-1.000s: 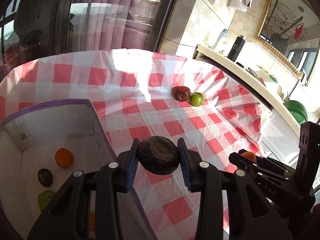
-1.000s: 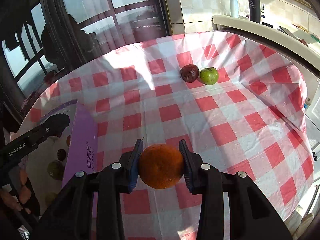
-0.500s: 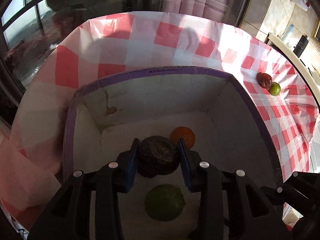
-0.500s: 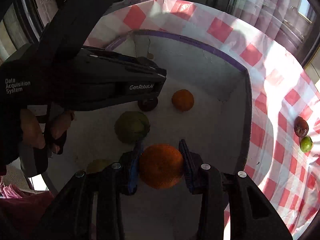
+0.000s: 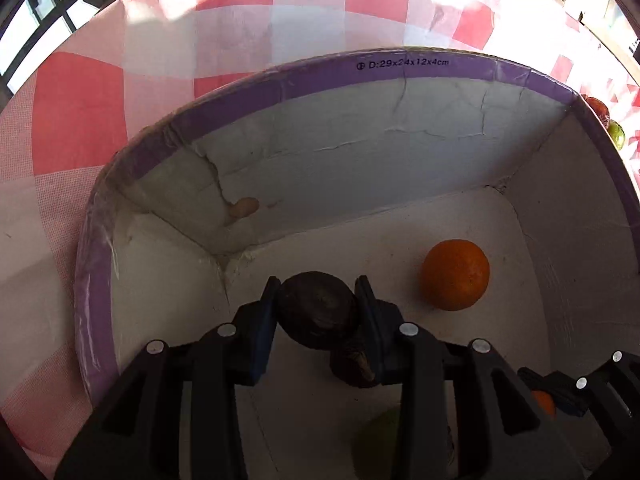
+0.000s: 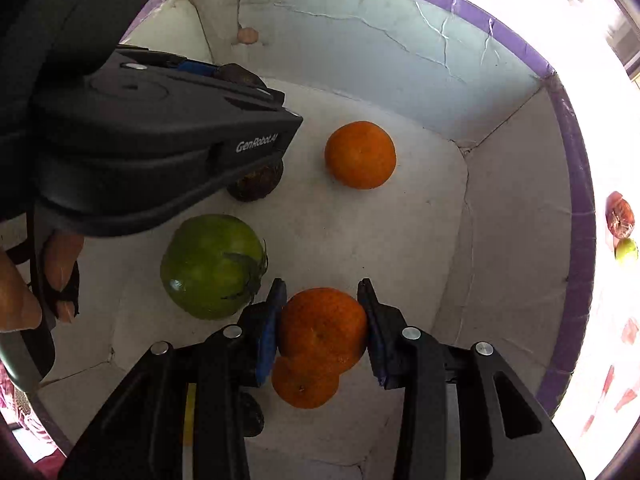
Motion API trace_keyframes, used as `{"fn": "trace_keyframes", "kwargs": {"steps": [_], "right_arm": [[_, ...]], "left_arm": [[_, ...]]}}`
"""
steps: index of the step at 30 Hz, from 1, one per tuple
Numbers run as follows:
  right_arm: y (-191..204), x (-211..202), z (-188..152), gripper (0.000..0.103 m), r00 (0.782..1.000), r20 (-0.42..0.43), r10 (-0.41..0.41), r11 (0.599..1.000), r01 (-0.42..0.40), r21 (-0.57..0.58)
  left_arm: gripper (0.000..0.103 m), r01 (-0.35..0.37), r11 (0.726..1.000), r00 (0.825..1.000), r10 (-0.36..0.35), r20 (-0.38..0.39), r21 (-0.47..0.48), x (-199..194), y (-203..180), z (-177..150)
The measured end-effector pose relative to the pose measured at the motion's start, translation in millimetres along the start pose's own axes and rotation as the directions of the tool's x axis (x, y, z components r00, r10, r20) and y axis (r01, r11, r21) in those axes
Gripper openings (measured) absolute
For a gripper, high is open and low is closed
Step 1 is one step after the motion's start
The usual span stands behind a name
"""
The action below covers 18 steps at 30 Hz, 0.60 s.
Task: Organize fruits
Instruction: 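Carry the dried fruit and tangerine into the box and open both grippers, then lift both grippers out of the box toward the red and green apples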
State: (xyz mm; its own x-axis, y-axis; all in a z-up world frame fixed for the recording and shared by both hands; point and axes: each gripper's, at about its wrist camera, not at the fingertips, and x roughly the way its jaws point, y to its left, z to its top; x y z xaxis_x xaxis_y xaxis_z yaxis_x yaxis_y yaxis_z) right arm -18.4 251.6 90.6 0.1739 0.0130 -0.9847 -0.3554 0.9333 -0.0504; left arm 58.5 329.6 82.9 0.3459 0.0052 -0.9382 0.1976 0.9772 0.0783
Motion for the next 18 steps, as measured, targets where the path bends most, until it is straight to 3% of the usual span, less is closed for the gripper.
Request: {"fn": "trace_keyframes", "kwargs": {"steps": [12, 15, 16, 18], "right_arm": [[2, 9, -7, 0.039, 0.999, -0.042, -0.015, 1.0, 0.015, -0.007], [-4, 14, 14, 0.04, 0.999, -0.039, -0.005, 1.0, 0.006, 0.015], [-8, 13, 14, 0.042, 0.999, -0.036, -0.001, 1.0, 0.002, 0.022], [-15, 10, 13, 0.061, 1.0, -0.023, 0.003, 0.999, -0.002, 0.039]], "left_arm": [[0.039, 0.007, 1.0, 0.999, -0.006, -0.036, 0.024, 7, 6, -2], [0.039, 0.006, 0.999, 0.999, -0.005, -0.036, 0.031, 4, 6, -5], [0.04, 0.007, 0.999, 0.999, -0.006, -0.035, 0.032, 4, 7, -5], [0.043, 0.014, 0.999, 0.999, -0.013, -0.034, 0.031, 2, 7, -5]]}}
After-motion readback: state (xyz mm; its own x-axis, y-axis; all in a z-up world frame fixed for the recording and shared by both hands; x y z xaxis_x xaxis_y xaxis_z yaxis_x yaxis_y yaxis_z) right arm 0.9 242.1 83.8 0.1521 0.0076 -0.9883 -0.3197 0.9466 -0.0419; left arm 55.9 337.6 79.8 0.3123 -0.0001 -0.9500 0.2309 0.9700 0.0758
